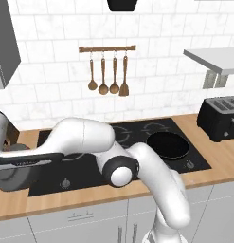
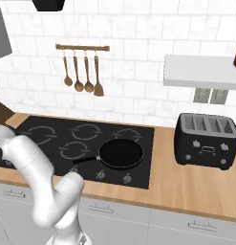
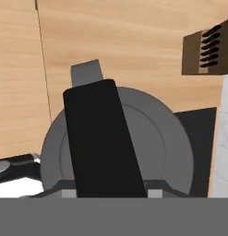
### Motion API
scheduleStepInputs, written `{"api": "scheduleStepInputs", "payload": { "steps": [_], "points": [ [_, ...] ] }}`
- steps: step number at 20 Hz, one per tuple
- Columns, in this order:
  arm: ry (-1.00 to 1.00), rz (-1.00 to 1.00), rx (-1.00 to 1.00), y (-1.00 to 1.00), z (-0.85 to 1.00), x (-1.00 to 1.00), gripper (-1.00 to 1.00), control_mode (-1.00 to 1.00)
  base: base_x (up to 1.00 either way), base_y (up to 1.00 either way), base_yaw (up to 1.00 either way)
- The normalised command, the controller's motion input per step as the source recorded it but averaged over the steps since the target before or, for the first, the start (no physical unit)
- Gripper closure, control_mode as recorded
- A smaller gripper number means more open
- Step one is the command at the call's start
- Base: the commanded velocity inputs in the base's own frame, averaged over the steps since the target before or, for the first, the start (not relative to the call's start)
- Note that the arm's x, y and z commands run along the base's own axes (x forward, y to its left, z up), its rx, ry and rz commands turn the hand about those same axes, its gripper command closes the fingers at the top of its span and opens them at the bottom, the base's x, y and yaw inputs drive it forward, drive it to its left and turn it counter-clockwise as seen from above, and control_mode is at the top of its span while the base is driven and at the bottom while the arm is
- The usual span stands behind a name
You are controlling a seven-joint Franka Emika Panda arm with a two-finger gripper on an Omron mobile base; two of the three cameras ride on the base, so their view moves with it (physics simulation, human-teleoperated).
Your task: Pick the kettle from the counter and place it on a stove burner. Then turn the burner on.
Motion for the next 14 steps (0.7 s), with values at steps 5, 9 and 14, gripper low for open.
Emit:
{"api": "scheduleStepInputs", "payload": {
  "steps": [5, 9, 14],
  "points": [
    [-0.05, -0.02, 0.2, -1.0, 0.0, 0.03, 1.0, -1.0, 0.0, 0.0, 0.0],
    [0.0, 0.0, 0.21, -1.0, 0.0, 0.35, 1.0, -1.0, 0.0, 0.0, 0.0],
    [0.0, -0.01, 0.23, -1.0, 0.0, 0.45, 1.0, -1.0, 0.0, 0.0, 0.0]
  ]
}}
